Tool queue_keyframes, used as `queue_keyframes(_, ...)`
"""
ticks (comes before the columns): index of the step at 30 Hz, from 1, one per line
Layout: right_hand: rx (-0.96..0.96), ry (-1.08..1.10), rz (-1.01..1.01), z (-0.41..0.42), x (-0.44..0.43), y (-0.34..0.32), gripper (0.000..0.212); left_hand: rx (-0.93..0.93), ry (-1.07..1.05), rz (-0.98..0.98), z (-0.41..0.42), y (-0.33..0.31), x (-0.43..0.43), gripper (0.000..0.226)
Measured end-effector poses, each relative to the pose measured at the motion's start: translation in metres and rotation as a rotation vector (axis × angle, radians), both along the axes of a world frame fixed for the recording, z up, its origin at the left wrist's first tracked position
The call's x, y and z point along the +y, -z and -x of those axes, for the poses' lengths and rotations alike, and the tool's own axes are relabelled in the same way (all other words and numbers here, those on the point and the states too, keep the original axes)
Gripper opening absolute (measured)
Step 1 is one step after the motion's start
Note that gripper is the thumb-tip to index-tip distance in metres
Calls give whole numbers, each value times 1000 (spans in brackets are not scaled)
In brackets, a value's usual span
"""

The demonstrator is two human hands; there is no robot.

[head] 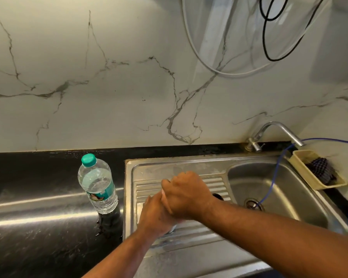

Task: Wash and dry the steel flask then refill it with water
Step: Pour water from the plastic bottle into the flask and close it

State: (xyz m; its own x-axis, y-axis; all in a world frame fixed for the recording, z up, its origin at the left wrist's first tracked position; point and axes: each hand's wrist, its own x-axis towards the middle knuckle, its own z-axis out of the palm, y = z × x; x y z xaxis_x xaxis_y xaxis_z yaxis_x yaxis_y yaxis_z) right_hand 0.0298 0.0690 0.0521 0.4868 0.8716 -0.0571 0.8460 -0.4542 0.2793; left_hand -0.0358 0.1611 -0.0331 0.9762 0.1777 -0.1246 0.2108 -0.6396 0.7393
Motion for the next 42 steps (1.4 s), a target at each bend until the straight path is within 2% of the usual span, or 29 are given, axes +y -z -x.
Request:
queue_keyframes(3, -11, 71, 69, 16, 12, 0, 31, -27, -40, 31, 4, -4, -3, 24)
queue_keyframes(7, 10, 502, 67, 23, 27, 2, 27, -25, -98, 48, 7, 3, -3, 31)
queue_keyframes(10, 62, 522, 93, 20, 25, 6, 28, -73, -87, 127, 4, 6, -5, 14)
queue_keyframes(11, 102, 508, 81, 19, 23, 4, 32, -61, -73, 108, 3, 6, -7, 10)
queue_keyframes(13, 207, 504, 21, 17, 18, -1, 57, -30, -61, 38, 2, 9, -9, 9)
queue_keyframes(15, 343, 535, -41, 9, 12, -9, 88, -61, -41, 49, 3, 10, -9, 20)
queue_keyframes(16, 426, 539, -86, 3, 7, -15, 97, -79, -49, 96, 4, 10, -8, 29)
queue_keyframes(17, 500, 536, -158, -5, -1, -21, 98, -88, -81, 150, 5, 9, -6, 36)
queue_keyframes(18, 548, 537, -237, -16, -13, -25, 90, -106, -115, 184, 6, 9, -4, 41)
queue_keyframes(21, 527, 562, -364, -52, -64, -15, 52, -135, -157, 200, 5, 9, -5, 45)
queue_keyframes(22, 532, 595, -351, -63, -82, -3, 47, -134, -164, 211, 5, 9, -6, 46)
queue_keyframes(24, 570, 657, -232, -78, -113, 30, 57, -127, -174, 219, 3, 10, -6, 48)
queue_keyframes(27, 589, 619, 18, -86, -142, 80, 93, -121, -167, 209, 3, 9, -7, 48)
queue_keyframes(29, 611, 592, 95, -86, -148, 103, 105, -111, -166, 193, 4, 9, -8, 49)
queue_keyframes(31, 613, 574, 100, -86, -147, 116, 99, -104, -171, 185, 5, 9, -8, 49)
queue_keyframes(34, 583, 576, 72, -88, -146, 127, 70, -97, -193, 187, 5, 9, -9, 52)
queue_keyframes(36, 607, 606, 9, -89, -146, 130, 51, -95, -196, 193, 4, 10, -10, 52)
queue_keyframes(38, 699, 685, -184, -89, -145, 123, 40, -95, -200, 188, 5, 11, -10, 52)
queue_keyframes(40, 916, 818, -491, -85, -141, 104, 41, -95, -203, 184, 5, 11, -10, 52)
queue_keyframes(42, 1295, 939, -842, -75, -130, 76, 39, -95, -206, 189, 5, 11, -10, 51)
